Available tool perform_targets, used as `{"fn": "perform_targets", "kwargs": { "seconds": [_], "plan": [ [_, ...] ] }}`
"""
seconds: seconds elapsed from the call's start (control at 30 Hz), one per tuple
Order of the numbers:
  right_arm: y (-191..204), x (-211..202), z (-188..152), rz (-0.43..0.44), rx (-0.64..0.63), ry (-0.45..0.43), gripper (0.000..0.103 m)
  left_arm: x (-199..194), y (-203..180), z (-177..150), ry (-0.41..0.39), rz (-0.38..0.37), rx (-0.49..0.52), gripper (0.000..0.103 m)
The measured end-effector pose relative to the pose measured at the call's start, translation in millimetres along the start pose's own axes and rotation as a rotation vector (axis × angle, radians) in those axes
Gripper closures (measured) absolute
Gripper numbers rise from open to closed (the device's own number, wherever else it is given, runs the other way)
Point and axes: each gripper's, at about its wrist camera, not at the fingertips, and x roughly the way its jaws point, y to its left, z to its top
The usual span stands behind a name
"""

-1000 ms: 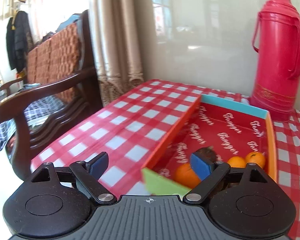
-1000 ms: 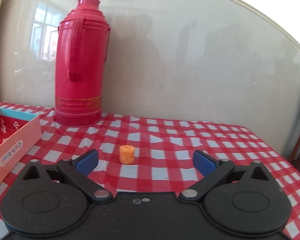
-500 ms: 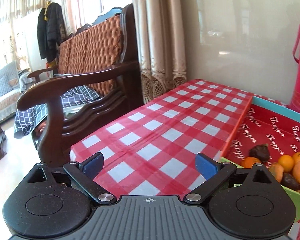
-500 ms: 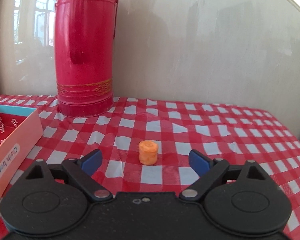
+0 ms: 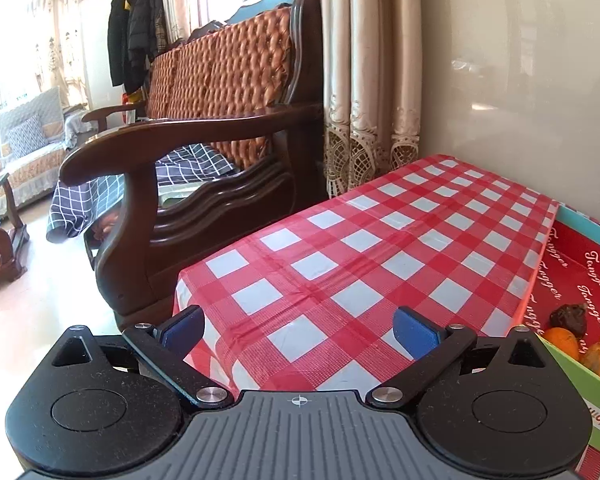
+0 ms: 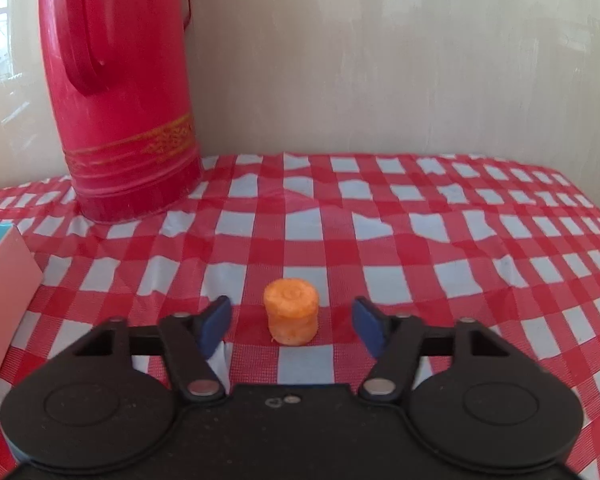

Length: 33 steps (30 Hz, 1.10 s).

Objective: Organize fruits

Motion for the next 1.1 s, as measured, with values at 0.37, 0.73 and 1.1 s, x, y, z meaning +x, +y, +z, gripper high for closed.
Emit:
{"fn": "perform_targets", "kwargs": {
  "seconds": [0.37, 0.73, 1.1],
  "plan": [
    [13, -12, -5, 0.05, -0.047, -0.029, 0.083, 5, 11, 1, 0.02, 0.006, -0.03, 0.003],
    [82, -81, -15, 0.297, -0.217, -0.195, 0.091, 7, 25, -1, 0.03, 0.027, -0.059, 0.003],
    [66, -76, -11, 0.329, -0.195, -0.144, 0.054, 4, 31, 0, 0.023, 0.017, -0.071, 0.003]
  ]
}}
